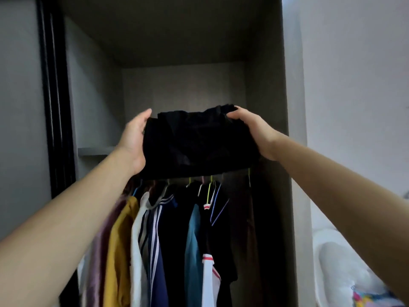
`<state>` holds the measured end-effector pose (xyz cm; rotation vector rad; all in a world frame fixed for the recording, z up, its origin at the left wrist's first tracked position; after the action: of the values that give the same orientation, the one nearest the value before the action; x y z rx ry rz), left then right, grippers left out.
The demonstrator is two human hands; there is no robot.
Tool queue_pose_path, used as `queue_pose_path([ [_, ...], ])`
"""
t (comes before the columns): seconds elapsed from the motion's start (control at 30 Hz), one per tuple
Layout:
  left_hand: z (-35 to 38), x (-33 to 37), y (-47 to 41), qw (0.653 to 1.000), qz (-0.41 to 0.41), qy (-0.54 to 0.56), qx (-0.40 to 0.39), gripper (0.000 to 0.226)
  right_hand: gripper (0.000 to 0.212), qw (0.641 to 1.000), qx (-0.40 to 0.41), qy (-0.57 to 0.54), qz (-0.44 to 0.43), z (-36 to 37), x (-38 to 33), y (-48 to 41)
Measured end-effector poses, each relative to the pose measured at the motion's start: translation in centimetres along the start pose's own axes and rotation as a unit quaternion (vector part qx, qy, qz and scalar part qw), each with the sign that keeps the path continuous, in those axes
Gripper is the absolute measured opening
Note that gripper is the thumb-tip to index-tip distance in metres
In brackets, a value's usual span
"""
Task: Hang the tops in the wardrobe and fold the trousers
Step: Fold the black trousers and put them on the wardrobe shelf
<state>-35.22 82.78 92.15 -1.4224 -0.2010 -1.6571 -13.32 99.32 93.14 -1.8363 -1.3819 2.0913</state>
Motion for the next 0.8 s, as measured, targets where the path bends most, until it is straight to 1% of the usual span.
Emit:
queue_pose_path([
  [0.07, 0.4, 0.5, -3.5, 0.999, 0.029, -0.01, 0.01, 0.039, 0.03, 1.0, -0.005, -0.01, -0.024, 0.7, 0.4, -3.9],
  [0.17, 1.2, 1.7, -8.5, 0.998, 0.055, -0.034, 0.015, 0.041, 0.036, 0.998, -0.002, -0.032, -0.046, 1.6, 1.2, -10.1],
  [0.23, 1.3, 2.2, -11.6, 0.995, 0.071, -0.053, 0.037, 0.042, 0.035, 0.998, -0.012, -0.035, -0.052, 2.5, 2.0, -13.8],
  [0.3, 0.9, 2.6, -14.6, 0.992, 0.087, -0.064, 0.062, 0.055, 0.029, 0.997, -0.021, -0.047, -0.059, 3.5, 2.8, -17.3],
  [0.33, 0.8, 2.7, -16.0, 0.991, 0.091, -0.062, 0.072, 0.058, 0.026, 0.996, -0.022, -0.054, -0.063, 4.1, 3.1, -18.9],
  [0.4, 0.4, 2.8, -18.7, 0.99, 0.094, -0.063, 0.082, 0.05, 0.021, 0.996, -0.022, -0.056, -0.066, 5.5, 4.1, -21.9],
  [0.47, 0.0, 2.5, -21.4, 0.99, 0.095, -0.073, 0.08, 0.038, 0.023, 0.997, -0.026, -0.04, -0.066, 6.8, 5.2, -24.7],
  [0.53, -0.5, 2.1, -24.4, 0.989, 0.101, -0.081, 0.074, 0.038, 0.032, 0.998, -0.031, -0.019, -0.057, 8.0, 6.3, -27.4],
  [0.63, -1.3, 1.4, -29.1, 0.989, 0.091, -0.096, 0.067, 0.029, 0.045, 0.999, -0.03, -0.003, -0.041, 9.5, 7.8, -31.0],
  [0.7, -1.4, 0.7, -32.4, 0.989, 0.077, -0.112, 0.055, 0.02, 0.047, 0.999, -0.015, 0.009, -0.032, 10.1, 8.5, -33.4],
  [0.8, -0.9, -0.1, -37.3, 0.989, 0.062, -0.125, 0.038, 0.017, 0.045, 0.999, 0.031, 0.03, -0.013, 10.5, 9.6, -37.1],
])
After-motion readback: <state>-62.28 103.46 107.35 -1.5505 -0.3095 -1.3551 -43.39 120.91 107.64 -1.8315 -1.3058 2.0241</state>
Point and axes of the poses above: each hand's wrist, its own y-axis away from the middle knuckle, its own z-axis out of the palm, x = y × z, the point moved 1 cm from there along -y, towards the middle knuckle, and after that the axes turned 13 degrees about x, right-handed, at the moved point
